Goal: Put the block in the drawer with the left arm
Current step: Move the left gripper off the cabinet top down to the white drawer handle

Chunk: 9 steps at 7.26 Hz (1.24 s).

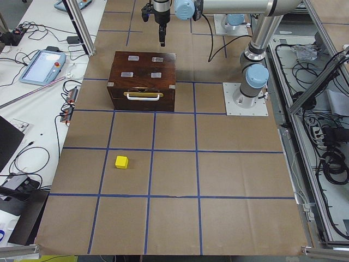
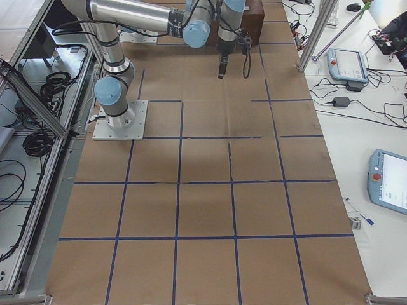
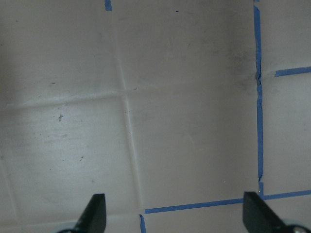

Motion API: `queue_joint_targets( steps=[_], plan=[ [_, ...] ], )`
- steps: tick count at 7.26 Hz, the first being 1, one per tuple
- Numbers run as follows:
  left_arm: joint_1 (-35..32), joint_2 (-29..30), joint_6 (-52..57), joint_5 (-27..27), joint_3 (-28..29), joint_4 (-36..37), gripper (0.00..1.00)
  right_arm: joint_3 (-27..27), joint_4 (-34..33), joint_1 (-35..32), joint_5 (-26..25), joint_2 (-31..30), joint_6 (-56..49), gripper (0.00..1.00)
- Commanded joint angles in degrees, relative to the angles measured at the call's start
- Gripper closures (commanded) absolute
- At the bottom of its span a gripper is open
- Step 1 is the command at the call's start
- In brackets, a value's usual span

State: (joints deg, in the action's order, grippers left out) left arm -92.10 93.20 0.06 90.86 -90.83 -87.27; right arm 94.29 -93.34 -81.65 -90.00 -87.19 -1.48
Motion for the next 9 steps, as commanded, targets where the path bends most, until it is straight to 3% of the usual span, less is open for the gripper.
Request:
queue_joint_targets(
  steps=[1, 9],
  plan=[
    [0.00, 0.48, 0.03, 0.02, -0.05, 0.25, 0.01, 0.02, 0.00, 0.00, 0.00, 0.00, 0.07, 0.00],
    [0.35, 1.72, 0.46, -0.15, 1.53, 1.13, 0.01, 0.02, 0.00, 0.00, 0.00, 0.00, 0.07, 0.00]
  ],
)
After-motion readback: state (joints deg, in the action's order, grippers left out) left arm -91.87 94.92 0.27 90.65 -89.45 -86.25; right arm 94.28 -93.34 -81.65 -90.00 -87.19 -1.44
